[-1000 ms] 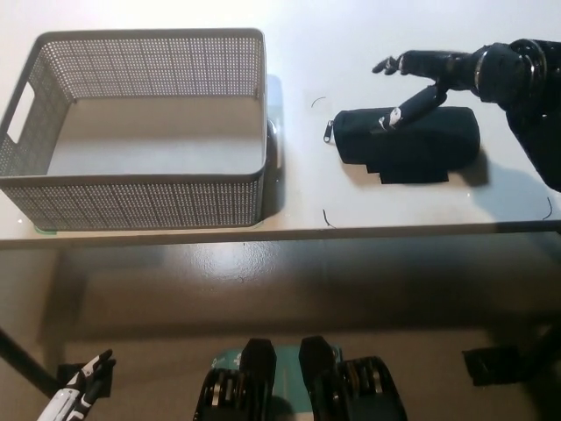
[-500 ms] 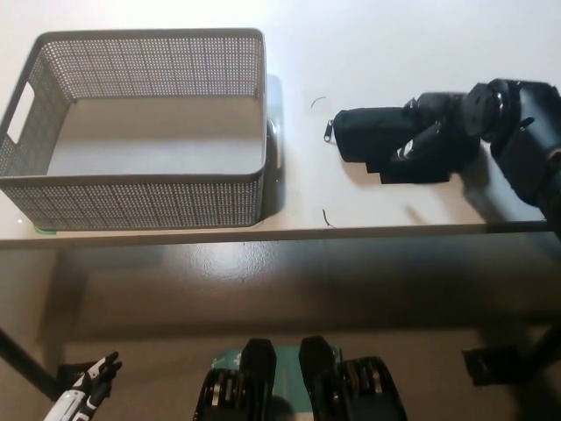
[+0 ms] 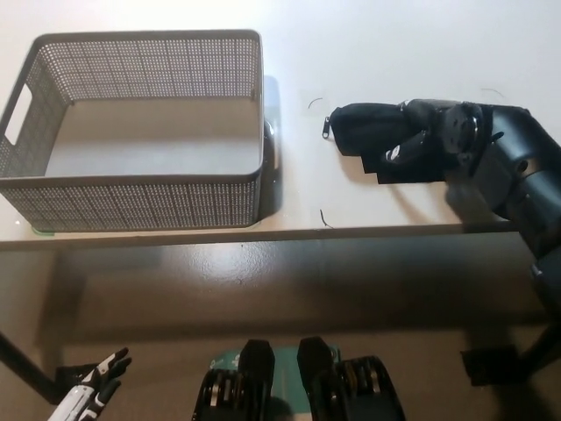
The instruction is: Use the right hand to pick up the pencil case on the right hand side and put it into a grey container on the left side
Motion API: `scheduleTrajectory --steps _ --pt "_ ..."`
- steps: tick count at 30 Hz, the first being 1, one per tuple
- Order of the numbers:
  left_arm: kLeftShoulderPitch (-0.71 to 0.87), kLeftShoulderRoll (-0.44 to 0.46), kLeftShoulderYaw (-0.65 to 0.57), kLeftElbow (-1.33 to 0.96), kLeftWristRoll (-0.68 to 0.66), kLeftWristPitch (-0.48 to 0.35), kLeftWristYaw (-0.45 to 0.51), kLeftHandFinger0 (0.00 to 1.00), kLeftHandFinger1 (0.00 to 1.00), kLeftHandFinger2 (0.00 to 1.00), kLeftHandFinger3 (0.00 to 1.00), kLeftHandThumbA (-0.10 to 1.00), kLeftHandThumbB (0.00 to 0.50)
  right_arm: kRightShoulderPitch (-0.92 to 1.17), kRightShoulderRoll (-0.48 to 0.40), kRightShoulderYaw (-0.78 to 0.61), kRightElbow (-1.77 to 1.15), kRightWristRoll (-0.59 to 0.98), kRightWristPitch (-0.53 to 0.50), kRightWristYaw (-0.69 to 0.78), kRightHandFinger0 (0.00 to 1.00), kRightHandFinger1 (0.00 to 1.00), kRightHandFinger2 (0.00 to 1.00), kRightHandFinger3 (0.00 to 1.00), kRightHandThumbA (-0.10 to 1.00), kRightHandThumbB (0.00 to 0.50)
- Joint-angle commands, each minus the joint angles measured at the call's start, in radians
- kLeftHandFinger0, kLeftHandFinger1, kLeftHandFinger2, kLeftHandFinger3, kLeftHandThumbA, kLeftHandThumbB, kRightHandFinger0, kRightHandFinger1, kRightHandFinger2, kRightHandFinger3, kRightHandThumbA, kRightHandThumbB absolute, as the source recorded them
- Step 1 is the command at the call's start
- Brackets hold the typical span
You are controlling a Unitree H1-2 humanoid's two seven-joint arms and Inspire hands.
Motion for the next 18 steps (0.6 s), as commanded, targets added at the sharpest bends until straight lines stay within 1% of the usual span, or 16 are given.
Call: scheduleTrajectory --steps 1,4,7,9,10,11,12,13,14,15,16,17,18 --pt "-0.022 0.018 -0.005 -0.035 -0.002 -0.004 -0.01 1.0 1.0 1.0 1.0 1.0 0.429 0.004 0.04 -0.002 0.034 0.016 -0.038 -0.012 1.0 1.0 1.0 1.0 0.71 0.5" --pt "-0.034 0.022 -0.006 -0.038 -0.002 -0.002 -0.016 1.0 1.0 1.0 1.0 1.0 0.42 0.013 0.044 0.007 0.047 0.008 -0.032 -0.029 1.0 1.0 1.0 1.0 0.69 0.5" --pt "-0.037 0.019 -0.007 -0.043 -0.004 -0.001 -0.018 1.0 1.0 1.0 1.0 1.0 0.429 0.025 0.048 0.021 0.055 -0.005 -0.015 -0.047 1.0 1.0 1.0 1.0 0.64 0.5" --pt "-0.039 0.021 -0.007 -0.041 -0.005 -0.005 -0.021 1.0 1.0 1.0 1.0 1.0 0.425 0.04 0.054 0.03 0.059 -0.015 0.006 -0.084 1.0 1.0 1.0 1.0 0.55 0.5" --pt "-0.04 0.023 -0.009 -0.041 -0.001 -0.008 -0.022 1.0 1.0 1.0 1.0 1.0 0.422 0.05 0.057 0.043 0.059 -0.029 0.01 -0.125 1.0 1.0 1.0 1.0 0.51 0.5" --pt "-0.039 0.023 -0.011 -0.041 0.004 -0.006 -0.021 1.0 1.0 1.0 1.0 1.0 0.422 0.063 0.056 0.056 0.058 -0.043 -0.001 -0.19 1.0 1.0 1.0 1.0 0.41 0.5" --pt "-0.04 0.022 -0.011 -0.039 0.0 -0.006 -0.023 1.0 1.0 1.0 1.0 1.0 0.427 0.079 0.056 0.06 0.054 -0.049 -0.017 -0.281 1.0 1.0 1.0 1.0 0.06 0.431" --pt "-0.04 0.022 -0.011 -0.037 -0.003 -0.007 -0.024 1.0 1.0 1.0 1.0 1.0 0.428 0.09 0.057 0.066 0.052 -0.055 -0.021 -0.35 0.44 0.56 0.88 1.0 -0.07 0.321" --pt "-0.043 0.022 -0.01 -0.035 -0.005 -0.007 -0.025 1.0 1.0 1.0 1.0 1.0 0.428 0.094 0.059 0.073 0.052 -0.064 -0.018 -0.398 0.21 0.32 0.63 1.0 -0.09 0.303" --pt "-0.044 0.024 -0.01 -0.034 -0.003 -0.01 -0.024 1.0 1.0 1.0 1.0 1.0 0.427 0.099 0.057 0.091 0.05 -0.084 -0.03 -0.449 0.09 0.2 0.4 0.96 -0.1 0.277" --pt "-0.046 0.025 -0.008 -0.032 -0.004 -0.01 -0.023 1.0 1.0 1.0 1.0 1.0 0.426 0.109 0.05 0.116 0.044 -0.113 -0.062 -0.559 0.0 0.02 0.2 0.58 -0.1 0.235" --pt "-0.047 0.027 -0.007 -0.03 -0.004 -0.013 -0.023 1.0 1.0 1.0 1.0 1.0 0.424 0.109 0.047 0.09 0.04 -0.085 -0.091 -0.578 0.0 0.0 0.14 0.31 -0.1 0.208" --pt "-0.047 0.027 -0.007 -0.029 -0.002 -0.014 -0.022 1.0 1.0 1.0 1.0 1.0 0.421 0.108 0.045 0.084 0.038 -0.076 -0.101 -0.582 0.0 0.14 0.4 0.34 -0.1 0.2"
